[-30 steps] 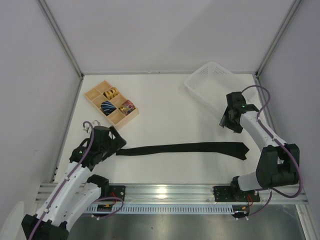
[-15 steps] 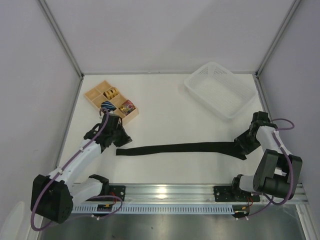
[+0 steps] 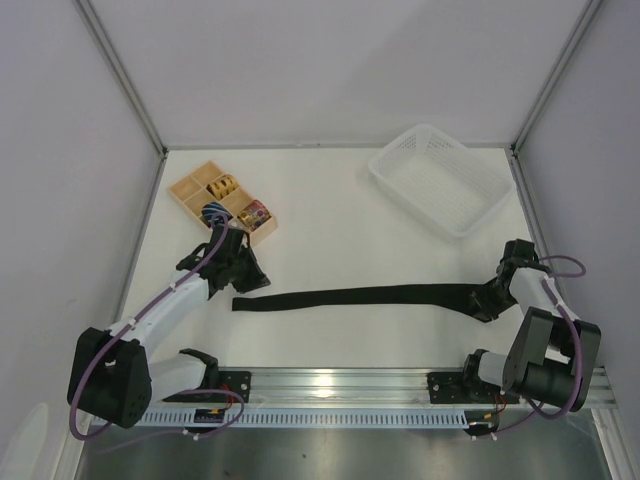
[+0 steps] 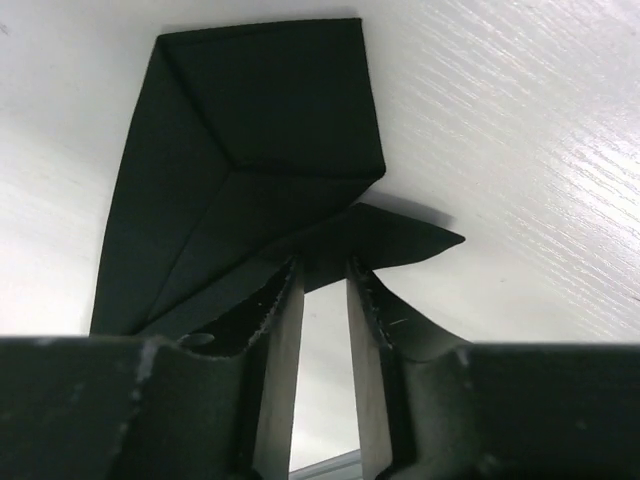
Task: Roll the ties
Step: Flatten the tie
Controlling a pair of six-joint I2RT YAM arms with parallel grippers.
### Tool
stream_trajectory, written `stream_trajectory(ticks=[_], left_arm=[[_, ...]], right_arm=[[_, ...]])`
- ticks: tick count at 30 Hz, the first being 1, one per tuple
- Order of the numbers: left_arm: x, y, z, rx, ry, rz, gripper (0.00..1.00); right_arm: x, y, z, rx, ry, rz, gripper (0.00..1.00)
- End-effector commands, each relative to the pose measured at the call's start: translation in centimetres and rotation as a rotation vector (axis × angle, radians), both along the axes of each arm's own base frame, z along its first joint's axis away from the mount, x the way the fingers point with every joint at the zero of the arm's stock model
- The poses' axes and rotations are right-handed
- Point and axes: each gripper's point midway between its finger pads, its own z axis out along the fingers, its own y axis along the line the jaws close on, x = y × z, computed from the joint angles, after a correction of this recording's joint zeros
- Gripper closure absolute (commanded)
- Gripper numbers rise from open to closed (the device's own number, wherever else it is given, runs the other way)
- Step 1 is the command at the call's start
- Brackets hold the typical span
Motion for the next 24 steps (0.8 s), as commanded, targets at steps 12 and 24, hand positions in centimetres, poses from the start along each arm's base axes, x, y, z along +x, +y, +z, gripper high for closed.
stream_trajectory(ticks=[12,24], left_arm=[[1.2,0.0,1.4,0.043,-0.043,-0.08,0.95],[1.5,0.0,0.6,0.061,-0.025,-0.092,0.96]], right_arm=[[0.1,-1.5,1.5,-0.06,0.012,-0.071,1.0],[4.4,-3.6,5.0,-0.161,-0.06,-0.028,1.0]])
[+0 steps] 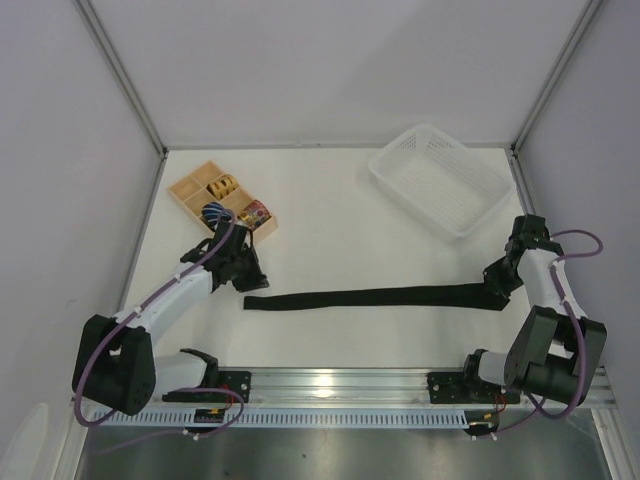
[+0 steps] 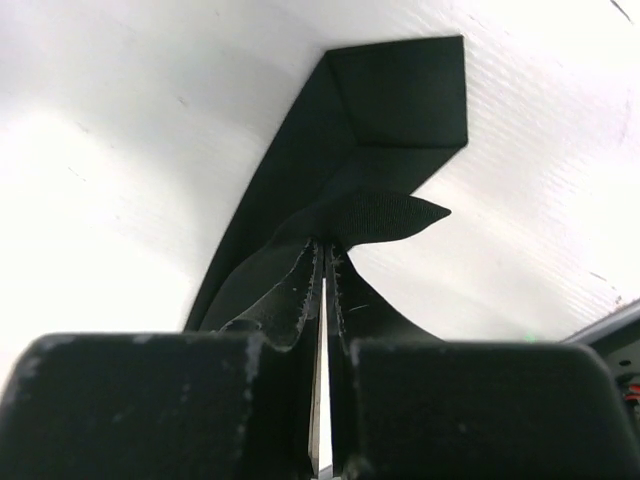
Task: Roll the ties
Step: Flatten the tie
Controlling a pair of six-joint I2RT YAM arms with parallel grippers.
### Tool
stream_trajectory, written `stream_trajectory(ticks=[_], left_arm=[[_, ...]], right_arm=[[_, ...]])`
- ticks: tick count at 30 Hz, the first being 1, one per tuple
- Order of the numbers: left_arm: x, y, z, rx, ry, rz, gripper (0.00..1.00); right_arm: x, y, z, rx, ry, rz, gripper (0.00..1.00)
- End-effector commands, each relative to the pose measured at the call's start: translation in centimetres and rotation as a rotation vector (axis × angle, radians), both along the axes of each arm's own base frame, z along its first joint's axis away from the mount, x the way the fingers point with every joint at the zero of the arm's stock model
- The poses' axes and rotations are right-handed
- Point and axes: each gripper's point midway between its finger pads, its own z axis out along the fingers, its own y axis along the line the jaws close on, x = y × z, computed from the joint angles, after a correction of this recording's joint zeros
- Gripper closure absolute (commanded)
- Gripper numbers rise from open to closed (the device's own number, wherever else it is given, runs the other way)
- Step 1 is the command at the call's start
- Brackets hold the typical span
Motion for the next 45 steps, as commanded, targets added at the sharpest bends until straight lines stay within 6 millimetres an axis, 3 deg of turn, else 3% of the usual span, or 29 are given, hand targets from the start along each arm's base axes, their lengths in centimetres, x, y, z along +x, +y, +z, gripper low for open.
stream_trajectory(ticks=[1,11,22,29,34,37,40,41,45], left_arm=[[1.6,-0.4,1.3,-0.005,-0.057,-0.024,0.96],[1.3,-0.2,0.8,-0.007,-0.043,-0.014,0.96],[1.6,0.4,1.1,0.012,-0.063,-0.006,0.95],[1.5,0.9,1.0,0.038,-0.077,-0.023,0.92],[1.8,1.1,1.2,0.025,-0.077,-0.015,0.91],[2.0,1.4,0.9,0.028,-0.067,-0.016,0.91],[2.0,1.5,0.6,0.02,-0.054,-0.016,0.91],[2.0,1.5,0.5,0.015,-0.049,-0.012,0.92],[1.6,1.2,-0.6,-0.025,-0.012,-0.005,0.98]], right_arm=[[1.5,-0.6,0.0,-0.026,-0.02,0.024,1.0],[2.6,-0.9,-3.3,-0.037,0.031,0.108,1.0],[1.8,-1.7,-4.0,-0.074,0.095,0.11,0.93],[2.1,-1.4,-2.9,-0.073,0.122,0.155,0.56],[3.6,0.0,1.4,-0.116,0.047,0.3,0.46],[5.4,4.2,3.2,-0.094,-0.032,0.448,0.43],[7.6,10.0,4.8,-0.029,-0.137,0.602,0.4],[8.6,12.6,5.1,-0.001,-0.179,0.657,0.41],[9.3,20.5,4.6,0.2,-0.233,0.839,0.45]])
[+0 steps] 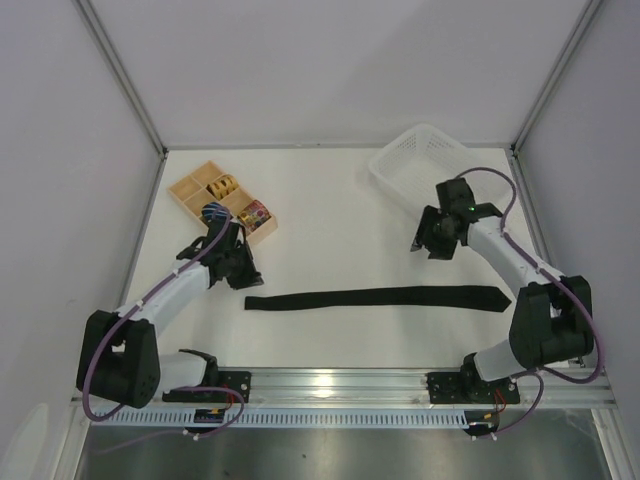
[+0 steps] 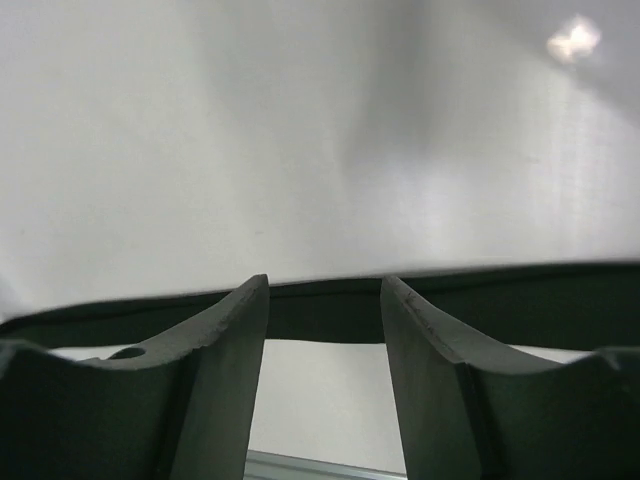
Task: Roll the ties
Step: Flatten the tie
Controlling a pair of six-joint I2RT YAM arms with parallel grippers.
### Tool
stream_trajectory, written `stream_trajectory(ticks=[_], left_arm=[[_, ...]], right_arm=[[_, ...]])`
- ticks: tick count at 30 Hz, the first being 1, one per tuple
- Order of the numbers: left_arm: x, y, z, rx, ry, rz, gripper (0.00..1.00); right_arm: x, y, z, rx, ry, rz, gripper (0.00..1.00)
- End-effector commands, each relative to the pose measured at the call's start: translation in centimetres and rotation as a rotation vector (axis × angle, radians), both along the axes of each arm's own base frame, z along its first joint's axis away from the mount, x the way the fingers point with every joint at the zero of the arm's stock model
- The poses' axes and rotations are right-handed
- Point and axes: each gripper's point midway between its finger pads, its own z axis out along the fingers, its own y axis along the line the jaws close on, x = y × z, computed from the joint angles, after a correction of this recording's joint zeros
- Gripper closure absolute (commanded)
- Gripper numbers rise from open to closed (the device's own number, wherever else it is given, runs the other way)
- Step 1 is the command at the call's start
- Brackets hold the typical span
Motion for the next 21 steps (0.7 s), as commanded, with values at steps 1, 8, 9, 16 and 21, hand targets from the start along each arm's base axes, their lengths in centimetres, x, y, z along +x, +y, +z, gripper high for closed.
stream_trajectory(ticks=[1,8,9,16,21], left_arm=[[0.4,-0.5,-0.5,-0.049,0.014,-0.005,0.99],[-2.3,0.1,-1.9,-0.051,0.085,0.035,0.99],[-2.5,0.2,-1.9,-0.05,0.088,0.038,0.99],[-3.4,1.2,-2.8,-0.017,0.134,0.062,0.99],[-3.3,2.4,-3.1,0.024,0.127,0.102,0.99]], right_arm=[[0.6,6.3,-0.1,0.153,0.015,0.153,0.46],[-1.2,12.5,-1.6,0.291,0.073,0.318,0.59],[-1.3,12.8,-1.8,0.294,0.078,0.327,0.6],[-3.5,15.9,-2.2,0.316,0.089,0.408,0.6],[-4.5,17.2,-1.9,0.324,0.087,0.445,0.6]])
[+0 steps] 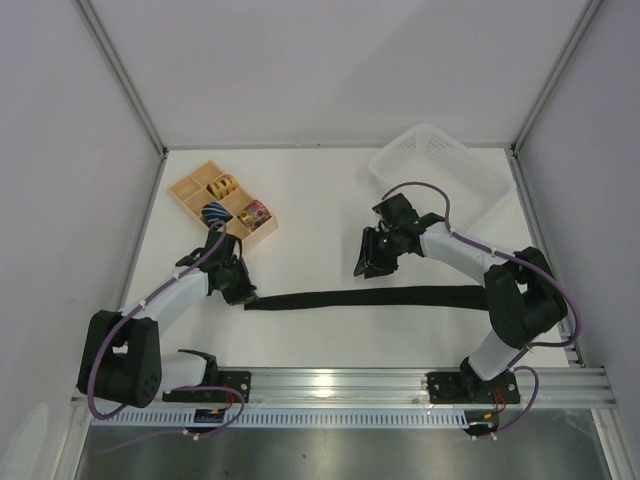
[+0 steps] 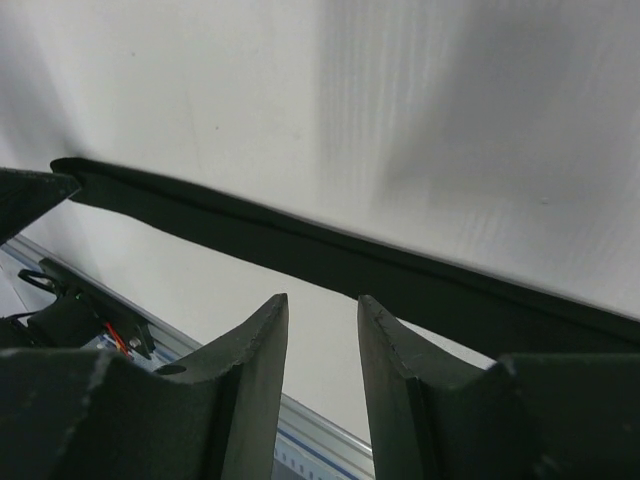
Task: Roll the ties
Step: Flatten the tie
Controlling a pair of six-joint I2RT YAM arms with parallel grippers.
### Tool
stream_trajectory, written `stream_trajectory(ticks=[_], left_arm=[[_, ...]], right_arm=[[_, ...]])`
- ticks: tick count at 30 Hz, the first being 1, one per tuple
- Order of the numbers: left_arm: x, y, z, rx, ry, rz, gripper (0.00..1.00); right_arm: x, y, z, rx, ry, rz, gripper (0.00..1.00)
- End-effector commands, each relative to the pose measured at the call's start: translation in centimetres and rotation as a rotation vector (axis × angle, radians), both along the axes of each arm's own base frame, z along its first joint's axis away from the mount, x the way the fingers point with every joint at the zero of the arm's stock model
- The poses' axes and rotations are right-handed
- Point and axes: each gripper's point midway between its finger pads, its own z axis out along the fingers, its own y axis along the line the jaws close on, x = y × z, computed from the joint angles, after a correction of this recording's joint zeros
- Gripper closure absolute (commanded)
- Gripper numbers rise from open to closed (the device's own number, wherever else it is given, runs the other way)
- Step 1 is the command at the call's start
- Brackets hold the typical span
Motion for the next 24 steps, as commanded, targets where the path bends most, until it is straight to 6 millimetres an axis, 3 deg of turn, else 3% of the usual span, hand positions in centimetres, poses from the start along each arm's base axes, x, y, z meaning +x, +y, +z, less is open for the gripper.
stream_trajectory(ticks=[1,15,24], left_arm=[[0.3,1.8,-0.3,0.036,-0.003,0.077,0.99],[1.0,3.8,-2.8,0.061,0.042,0.122,0.99],[1.5,4.3,-0.7,0.067,0.006,0.142,0.98]], right_arm=[[-0.4,1.4,0.8,0.046,-0.015,0.024,0.6],[-3.6,6.5,0.2,0.13,0.057,0.233,0.6],[-3.4,5.3,-1.0,0.028,0.056,0.242,0.61]])
